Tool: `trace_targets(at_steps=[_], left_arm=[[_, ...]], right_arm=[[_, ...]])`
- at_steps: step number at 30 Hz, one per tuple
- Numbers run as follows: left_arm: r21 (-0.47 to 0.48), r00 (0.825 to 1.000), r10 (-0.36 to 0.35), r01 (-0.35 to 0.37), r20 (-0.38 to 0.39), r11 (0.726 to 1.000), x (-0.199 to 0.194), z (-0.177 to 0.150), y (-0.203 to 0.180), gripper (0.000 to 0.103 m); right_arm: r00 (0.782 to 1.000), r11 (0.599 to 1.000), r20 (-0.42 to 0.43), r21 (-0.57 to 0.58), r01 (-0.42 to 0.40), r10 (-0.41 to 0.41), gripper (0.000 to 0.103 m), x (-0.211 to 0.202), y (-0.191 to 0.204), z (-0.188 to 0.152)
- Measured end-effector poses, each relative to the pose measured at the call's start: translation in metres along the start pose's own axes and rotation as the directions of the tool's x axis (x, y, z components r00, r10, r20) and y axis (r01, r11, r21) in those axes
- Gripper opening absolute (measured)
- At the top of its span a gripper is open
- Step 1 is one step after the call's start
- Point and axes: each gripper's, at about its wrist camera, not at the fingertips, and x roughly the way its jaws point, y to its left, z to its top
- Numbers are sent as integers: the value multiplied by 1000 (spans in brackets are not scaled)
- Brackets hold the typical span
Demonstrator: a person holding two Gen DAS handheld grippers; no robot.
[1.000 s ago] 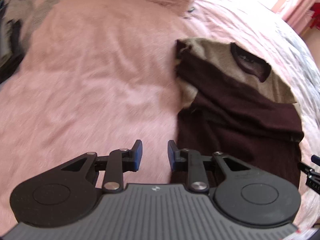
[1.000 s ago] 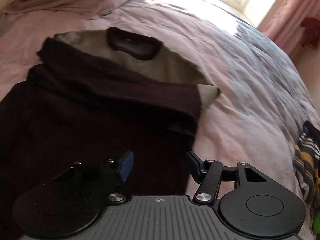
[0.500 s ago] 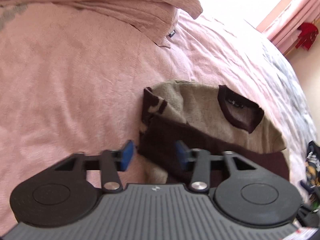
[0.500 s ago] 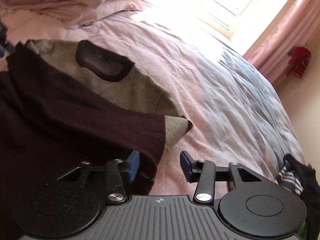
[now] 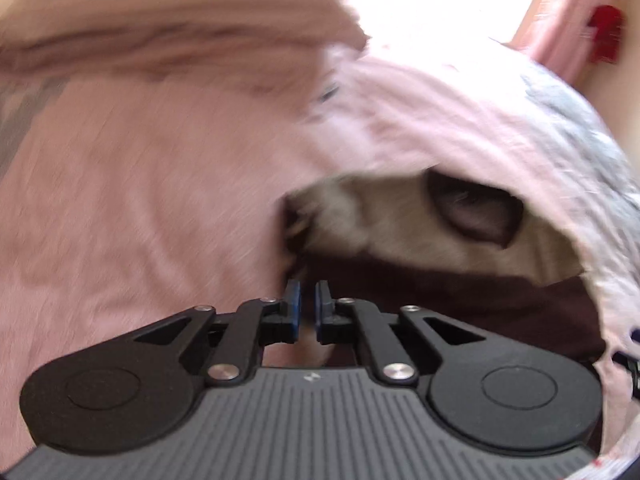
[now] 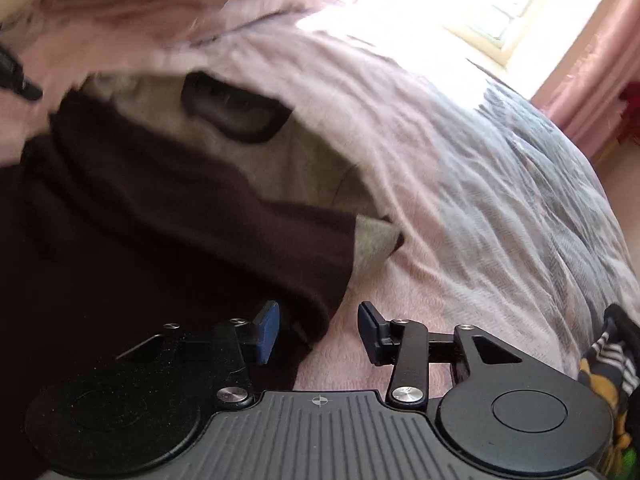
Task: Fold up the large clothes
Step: 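Open both tools over the folded sweater and pull them back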
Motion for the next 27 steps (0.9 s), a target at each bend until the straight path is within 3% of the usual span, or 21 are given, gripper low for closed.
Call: trace_targets(at_steps=[3,5,6,8,10,12,15,16,18,20,22,27], left_arm=[[141,997,-70,65,28,988,16,7,-35,18],[214,999,-43,37,20,976,40,-4,-47,22],[238,1000,5,-5,1,971,58,-11,-48,22],[249,996,79,-69,-30,966,85,-26,-39,18],[222,997,69,-71,16,972,71,-32,-35,18],[187,996,50,-62,71,980,44,-37,-34,17],[132,992,-19,2,124,991,-6,-60,-32,18],[135,992,-34,18,119,991,-13,-72,-34,18],[145,997,-34,24,70,989,-18,-100,-38,18],[153,1000,14,-14,6,988,-11,-125,-43,18],[151,1000,17,-20,26,988,-18,-141,-47,19],[151,998,1,-11,70,988,-50,-171,-57,32]], right_arm=[[991,973,123,220,-70,44,40,2,-20,9],[982,939,163,311,-148,100,40,22,-25,9],[981,926,158,339,-165,116,40,38,-25,7],[990,918,56,370,-143,131,40,81,-23,-3],[991,918,71,373,-134,116,40,94,-25,-8],[990,926,126,361,-108,67,40,72,-25,-5],[967,932,244,326,-158,78,40,25,-19,-18],[966,933,242,319,-163,86,40,18,-15,-24],[980,928,158,331,-168,121,40,26,-5,-39],[990,935,72,328,-136,119,40,37,6,-57],[989,950,127,293,-109,75,40,17,14,-69],[974,938,164,285,-197,155,41,-37,32,-106]])
